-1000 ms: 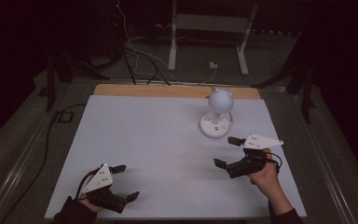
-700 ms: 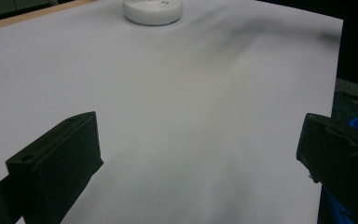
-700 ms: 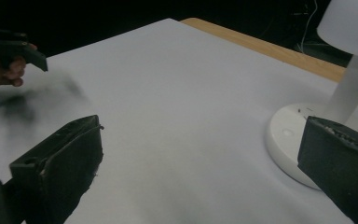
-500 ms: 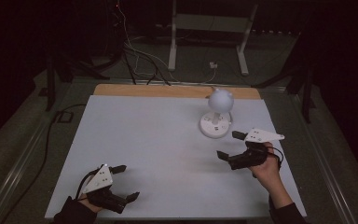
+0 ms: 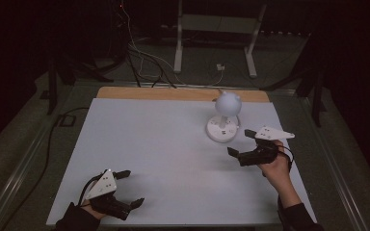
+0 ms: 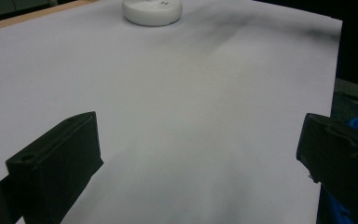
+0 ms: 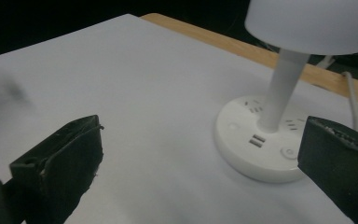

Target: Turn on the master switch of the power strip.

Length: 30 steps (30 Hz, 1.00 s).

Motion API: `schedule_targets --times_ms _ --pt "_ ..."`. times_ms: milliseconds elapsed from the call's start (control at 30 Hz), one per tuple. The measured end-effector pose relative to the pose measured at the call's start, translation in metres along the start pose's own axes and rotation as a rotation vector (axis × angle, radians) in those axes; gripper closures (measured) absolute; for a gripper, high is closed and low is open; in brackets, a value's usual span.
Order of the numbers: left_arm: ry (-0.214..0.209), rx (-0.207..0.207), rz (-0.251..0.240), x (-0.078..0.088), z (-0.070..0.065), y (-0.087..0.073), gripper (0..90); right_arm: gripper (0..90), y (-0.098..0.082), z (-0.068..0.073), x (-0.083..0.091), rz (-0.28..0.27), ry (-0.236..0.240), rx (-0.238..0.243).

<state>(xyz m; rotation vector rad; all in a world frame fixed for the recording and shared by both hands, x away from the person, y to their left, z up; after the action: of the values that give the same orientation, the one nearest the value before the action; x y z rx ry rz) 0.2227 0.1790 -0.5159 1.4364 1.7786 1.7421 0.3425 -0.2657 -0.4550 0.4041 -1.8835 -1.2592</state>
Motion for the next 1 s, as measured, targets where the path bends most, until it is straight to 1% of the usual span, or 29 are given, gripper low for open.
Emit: schedule_targets --times_ms 67,200,233,300,333,367,400,467,500,533,567,633,667,700,733,767,933,967,1000 --pt "-0.002 0.002 -0.003 0.0 0.0 0.0 0.3 0.0 -0.001 -0.003 -0.002 0.002 -0.014 0.001" --pt "0.0 0.001 -0.001 0.0 0.0 0.0 0.3 0.0 -0.003 -0.011 -0.006 0.011 -0.016 -0.015" --pt "0.0 0.001 -0.001 0.0 0.0 0.0 0.3 0.0 -0.003 -0.011 -0.006 0.011 -0.016 -0.015" --pt "-0.004 0.005 -0.003 0.0 0.0 0.0 0.3 0.0 -0.003 -0.015 -0.008 0.014 -0.032 -0.014" --pt "-0.003 0.004 -0.003 0.0 0.0 0.0 0.3 0.0 -0.003 -0.018 -0.01 0.015 -0.033 -0.025" --pt "-0.003 0.002 -0.003 0.0 0.0 0.0 0.3 0.0 -0.003 -0.018 -0.01 0.015 -0.033 -0.025" --pt "-0.004 0.004 -0.004 0.0 0.0 0.0 0.3 0.0 -0.003 -0.02 -0.011 0.013 -0.043 -0.026" --pt "-0.002 0.006 -0.006 0.001 0.0 0.0 0.3 0.0 -0.003 -0.024 -0.013 0.012 -0.046 -0.039" --pt "-0.003 0.007 -0.006 0.001 0.001 0.0 0.3 0.0 -0.004 -0.028 -0.016 0.015 -0.058 -0.046" --pt "-0.002 0.006 -0.007 0.001 0.001 0.0 0.3 0.0 -0.004 -0.028 -0.016 0.015 -0.058 -0.046" --pt "-0.002 0.005 -0.007 0.001 0.0 0.0 0.3 0.0 -0.005 -0.03 -0.018 0.019 -0.057 -0.055" --pt "-0.003 0.005 -0.008 0.001 0.0 0.001 0.3 0.0 -0.005 -0.033 -0.021 0.023 -0.094 -0.077" --pt "-0.002 0.006 -0.008 0.001 0.0 0.001 0.3 0.0 -0.006 -0.034 -0.022 0.024 -0.089 -0.082" --pt "-0.001 0.007 -0.008 0.001 0.001 0.001 0.3 0.0 -0.006 -0.035 -0.024 0.023 -0.099 -0.08" --pt "-0.001 0.007 -0.008 0.001 0.001 0.001 0.3 0.0 -0.008 -0.038 -0.027 0.034 -0.112 -0.091" --pt "-0.001 0.007 -0.008 0.001 0.001 0.0 0.3 0.0 -0.008 -0.039 -0.029 0.032 -0.122 -0.095" --pt "-0.003 0.008 -0.008 0.001 0.001 0.001 0.3 0.0 -0.01 -0.042 -0.034 0.027 -0.144 -0.115" --pt "-0.004 0.009 -0.008 0.001 0.001 0.0 0.3 0.0 -0.01 -0.043 -0.036 0.024 -0.139 -0.119" --pt "-0.006 0.01 -0.008 0.001 0.001 0.001 0.3 0.0 -0.011 -0.044 -0.037 0.025 -0.149 -0.114"
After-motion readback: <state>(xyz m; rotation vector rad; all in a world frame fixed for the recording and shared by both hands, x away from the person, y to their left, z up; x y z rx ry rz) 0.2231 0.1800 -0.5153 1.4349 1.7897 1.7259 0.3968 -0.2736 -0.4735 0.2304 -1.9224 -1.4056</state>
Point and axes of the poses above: each handheld gripper's, and its own axes: x roughly backward along the jaws, y roughly out of its top, z roughly to its left, the point moved 2 cm from there along -x, roughly forward along the jaws, and after that the axes turned 13 degrees about x, right-handed, at the moved point
